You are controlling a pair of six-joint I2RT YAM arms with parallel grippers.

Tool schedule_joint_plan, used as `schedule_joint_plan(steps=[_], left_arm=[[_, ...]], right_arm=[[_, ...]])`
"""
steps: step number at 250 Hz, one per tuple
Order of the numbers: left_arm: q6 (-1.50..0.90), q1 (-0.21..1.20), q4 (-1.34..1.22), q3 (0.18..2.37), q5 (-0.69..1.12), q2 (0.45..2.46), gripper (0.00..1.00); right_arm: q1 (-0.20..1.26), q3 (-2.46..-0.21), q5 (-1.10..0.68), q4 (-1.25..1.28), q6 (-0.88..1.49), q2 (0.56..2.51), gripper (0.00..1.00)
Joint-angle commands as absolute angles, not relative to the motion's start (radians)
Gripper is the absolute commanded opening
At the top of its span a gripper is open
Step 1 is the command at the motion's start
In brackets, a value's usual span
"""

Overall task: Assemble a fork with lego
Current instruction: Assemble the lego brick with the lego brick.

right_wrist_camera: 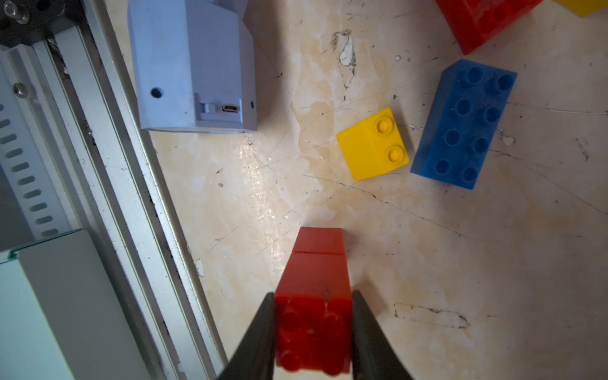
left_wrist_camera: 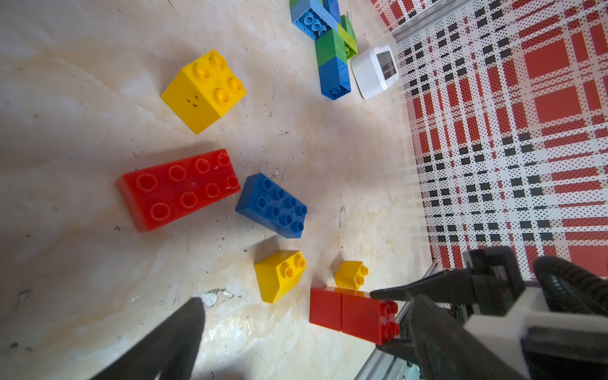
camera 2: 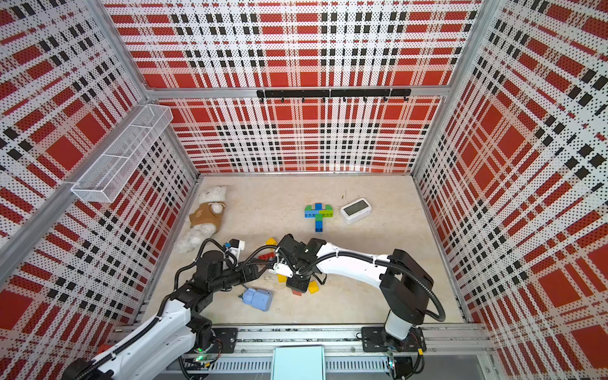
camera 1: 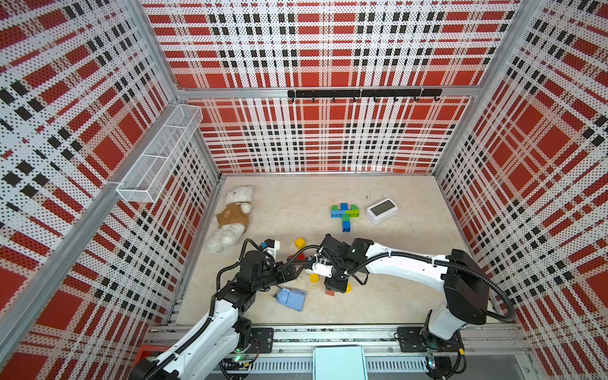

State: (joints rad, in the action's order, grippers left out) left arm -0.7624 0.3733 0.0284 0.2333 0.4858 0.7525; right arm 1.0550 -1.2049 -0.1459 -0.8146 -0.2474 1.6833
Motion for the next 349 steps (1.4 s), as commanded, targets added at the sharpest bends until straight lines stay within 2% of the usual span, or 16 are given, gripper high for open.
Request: schedule_joint_plan(steps=[1, 46, 85, 112, 173, 214, 293, 349], left_arm=[[-0.759, 0.364, 0.004, 0.226, 0.486, 0.745, 1.0], [-0.755, 0.364, 0.002, 0.229, 0.482, 0.754, 1.0], [-0.752, 0.359, -0.015, 0.231, 0.477, 0.768, 1.0], [-0.733, 0.357, -0.021, 0.257, 0.477, 0.799, 1.0], [-0.689, 0.362, -0.048, 0.329, 0.487, 0.901, 1.0], [-0.658, 0.38, -0.051, 0.369, 0.466, 0.947, 1.0], [-0.627, 0.393, -0.107, 0.491, 0.385, 1.101, 0.99], [-0.581, 0.4, -0.117, 0.581, 0.409, 1.214, 1.0]], right_arm=[[1.069, -1.208, -0.109, -0.848, -0.267, 1.737, 0.0], [1.078, -1.183, -0.109, -0.859, -0.228, 1.782, 0.0], [1.088, -1.083, -0.15, -0.772, -0.157, 1.809, 0.0], [1.074, -1.067, -0.141, -0.699, -0.099, 1.743, 0.0], [0.914, -1.07, -0.141, -0.626, -0.035, 1.566, 0.0], [0.902, -1.075, -0.142, -0.565, -0.011, 1.507, 0.0], [0.891, -0.959, 0.065, -0.141, 0.103, 1.515, 0.0], [0.881, -0.914, 0.146, -0.006, 0.092, 1.555, 0.0]])
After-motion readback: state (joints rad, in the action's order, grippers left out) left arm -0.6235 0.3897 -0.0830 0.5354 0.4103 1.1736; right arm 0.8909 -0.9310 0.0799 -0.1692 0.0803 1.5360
